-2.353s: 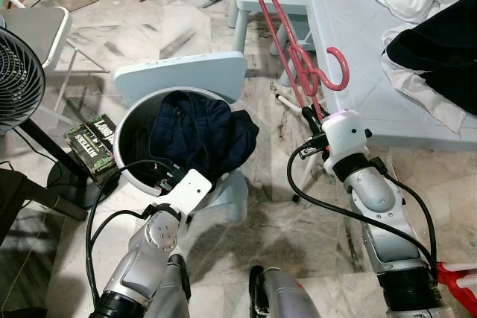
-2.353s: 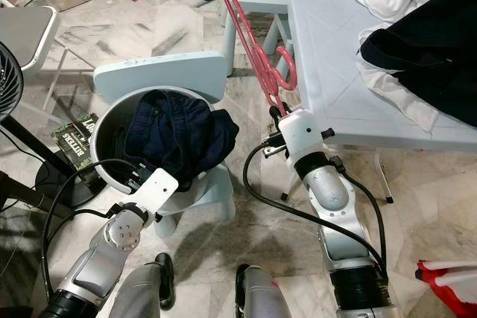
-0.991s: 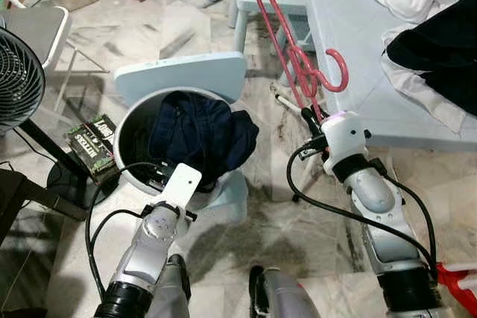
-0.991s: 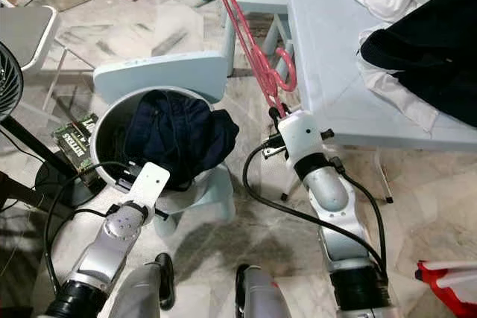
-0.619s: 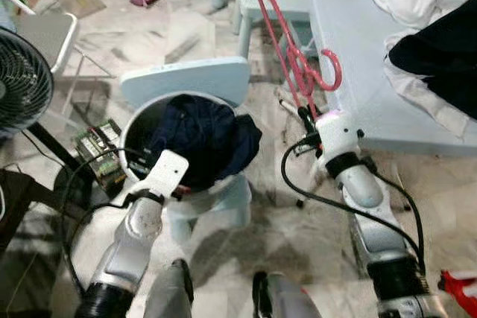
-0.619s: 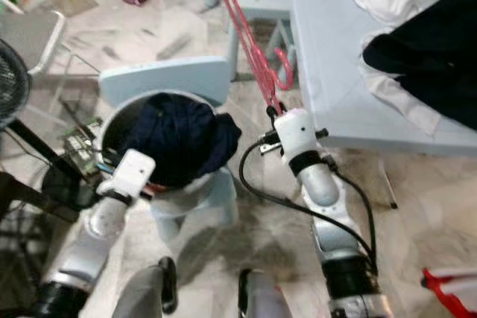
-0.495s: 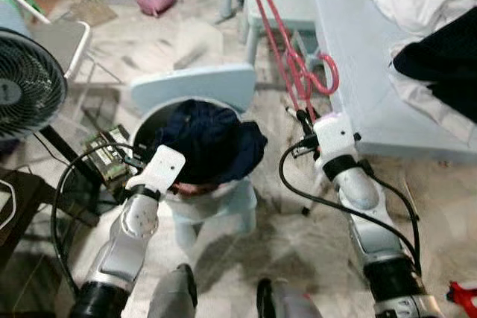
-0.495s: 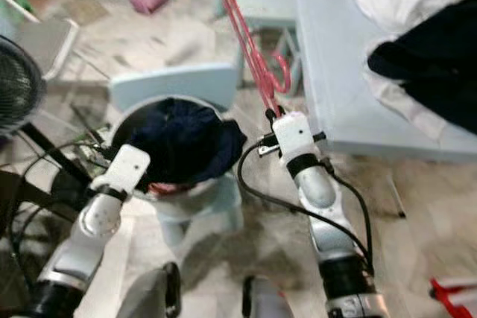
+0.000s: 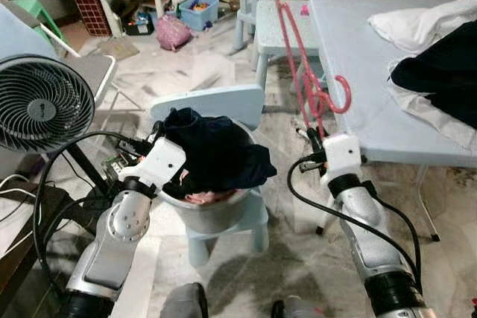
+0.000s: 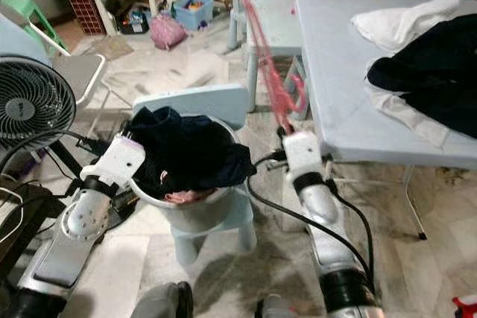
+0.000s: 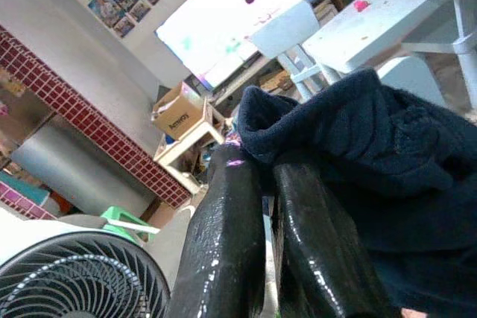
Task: Hang hanger
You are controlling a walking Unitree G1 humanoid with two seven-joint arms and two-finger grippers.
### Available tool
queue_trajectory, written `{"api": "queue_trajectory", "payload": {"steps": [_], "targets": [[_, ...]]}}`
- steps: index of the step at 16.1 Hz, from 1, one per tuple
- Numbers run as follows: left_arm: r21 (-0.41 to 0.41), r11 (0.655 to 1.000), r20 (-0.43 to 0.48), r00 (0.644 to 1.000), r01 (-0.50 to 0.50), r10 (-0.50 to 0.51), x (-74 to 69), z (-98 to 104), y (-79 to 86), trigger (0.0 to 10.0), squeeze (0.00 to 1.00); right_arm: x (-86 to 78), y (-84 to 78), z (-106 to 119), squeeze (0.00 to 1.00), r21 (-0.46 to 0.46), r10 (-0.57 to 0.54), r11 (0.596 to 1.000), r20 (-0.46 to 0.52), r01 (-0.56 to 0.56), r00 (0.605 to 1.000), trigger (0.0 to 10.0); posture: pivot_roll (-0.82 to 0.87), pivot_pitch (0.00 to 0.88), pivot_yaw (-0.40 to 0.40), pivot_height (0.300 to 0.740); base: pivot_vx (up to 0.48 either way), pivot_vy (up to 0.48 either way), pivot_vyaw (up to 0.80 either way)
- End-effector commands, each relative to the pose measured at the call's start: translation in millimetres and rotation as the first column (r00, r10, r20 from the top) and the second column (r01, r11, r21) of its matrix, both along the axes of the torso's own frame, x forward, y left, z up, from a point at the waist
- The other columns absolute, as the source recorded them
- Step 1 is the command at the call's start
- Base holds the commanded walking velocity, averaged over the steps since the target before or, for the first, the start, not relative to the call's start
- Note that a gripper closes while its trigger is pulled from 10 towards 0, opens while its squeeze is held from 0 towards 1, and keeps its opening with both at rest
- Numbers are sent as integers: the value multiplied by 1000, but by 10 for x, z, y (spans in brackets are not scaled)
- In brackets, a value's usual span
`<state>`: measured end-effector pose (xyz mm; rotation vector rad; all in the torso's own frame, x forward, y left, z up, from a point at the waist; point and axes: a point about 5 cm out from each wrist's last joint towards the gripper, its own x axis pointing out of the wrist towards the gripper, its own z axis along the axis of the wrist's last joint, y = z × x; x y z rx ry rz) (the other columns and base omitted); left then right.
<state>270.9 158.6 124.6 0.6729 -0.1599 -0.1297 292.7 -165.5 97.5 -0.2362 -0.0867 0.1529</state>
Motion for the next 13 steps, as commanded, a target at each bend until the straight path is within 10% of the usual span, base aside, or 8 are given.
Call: {"api": "queue_trajectory", "payload": {"steps": [1,4,7,9,13], "targets": [[-8,1000,29,999,-28,28,-9,103,55,0,0,-37,-105,-79,0,62,-64,996,-29,66,998,10000,28,0,43,740,0,0,0],[-92,991,0,995,-97,97,-65,23,74,0,0,-82,-159,-117,0,116,-92,988,-54,98,994,10000,23,0,37,740,0,0,0],[-159,983,-35,996,-89,85,-113,-30,-59,2314,0,-53,-188,-101,0,112,-74,990,-57,80,996,10000,18,0,20,740,0,0,0],[-194,976,-19,995,-100,99,-54,42,-88,0,0,4,-192,-43,0,101,-64,993,-41,68,997,10000,16,0,20,740,0,-129,0],[-217,970,-17,994,-109,108,-7,67,-92,0,0,34,-200,23,0,78,-48,996,-17,49,999,10000,-5,0,22,740,0,-303,0]]}}
